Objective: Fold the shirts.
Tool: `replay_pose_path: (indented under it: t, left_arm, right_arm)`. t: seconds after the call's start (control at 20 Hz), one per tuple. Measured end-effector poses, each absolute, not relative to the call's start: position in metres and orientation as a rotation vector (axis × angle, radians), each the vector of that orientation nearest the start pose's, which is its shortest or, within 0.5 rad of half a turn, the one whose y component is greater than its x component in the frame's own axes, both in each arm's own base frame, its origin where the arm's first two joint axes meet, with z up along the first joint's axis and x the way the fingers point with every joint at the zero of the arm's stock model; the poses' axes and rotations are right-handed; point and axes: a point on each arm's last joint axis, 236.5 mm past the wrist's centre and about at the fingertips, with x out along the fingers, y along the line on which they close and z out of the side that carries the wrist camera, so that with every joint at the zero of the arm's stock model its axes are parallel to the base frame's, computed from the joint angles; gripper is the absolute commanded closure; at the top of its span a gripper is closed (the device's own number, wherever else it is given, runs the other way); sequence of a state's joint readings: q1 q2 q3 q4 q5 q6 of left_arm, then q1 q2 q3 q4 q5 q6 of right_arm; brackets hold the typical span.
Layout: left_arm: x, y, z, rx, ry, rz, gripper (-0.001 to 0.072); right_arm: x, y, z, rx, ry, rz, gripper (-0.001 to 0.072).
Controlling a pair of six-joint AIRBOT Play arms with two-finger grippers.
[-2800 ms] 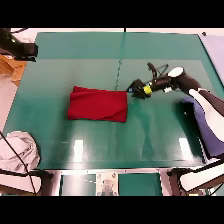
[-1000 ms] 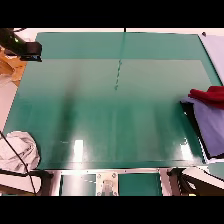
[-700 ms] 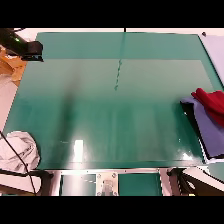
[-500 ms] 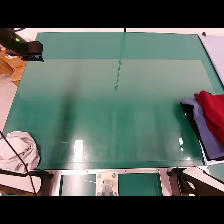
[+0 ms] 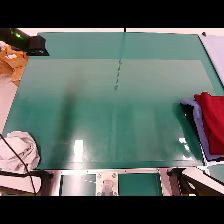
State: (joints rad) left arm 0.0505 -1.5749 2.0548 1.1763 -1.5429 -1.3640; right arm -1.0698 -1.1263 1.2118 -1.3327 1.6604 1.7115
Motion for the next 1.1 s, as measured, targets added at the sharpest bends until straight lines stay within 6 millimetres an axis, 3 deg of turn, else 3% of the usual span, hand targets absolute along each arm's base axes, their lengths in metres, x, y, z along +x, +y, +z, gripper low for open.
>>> replay_pose_path:
  t: [0.15, 0.25, 0.4, 0.55, 0.7, 0.85, 1.1]
  left_arm:
    - [0.458, -0.074, 0.206, -0.064, 0.988, -0.442, 0.0678]
    - [0.444, -0.080, 0.202, -0.071, 1.015, -0.456, 0.0678]
    - [0.410, -0.103, 0.179, -0.090, 1.091, -0.496, 0.0678]
    - [0.371, -0.129, 0.140, -0.118, 1.168, -0.521, 0.0678]
    - [0.337, -0.143, 0.100, -0.154, 1.238, -0.511, 0.0677]
    - [0.320, -0.145, 0.075, -0.173, 1.285, -0.486, 0.0677]
    - [0.316, -0.145, 0.064, -0.187, 1.284, -0.463, 0.0676]
  right_arm:
    - [0.255, -0.171, 0.101, 0.976, 1.162, -0.487, 0.0694]
    - [0.298, -0.125, 0.117, 0.850, 1.139, -0.310, 0.0695]
    - [0.331, -0.039, 0.115, 0.648, 1.161, -0.078, 0.0695]
    - [0.328, 0.045, 0.092, 0.455, 1.200, 0.107, 0.0695]
    - [0.319, 0.103, 0.069, 0.334, 1.199, 0.236, 0.0693]
    - [0.314, 0.136, 0.059, 0.273, 1.171, 0.311, 0.0693]
    - [0.312, 0.152, 0.054, 0.245, 1.150, 0.348, 0.0693]
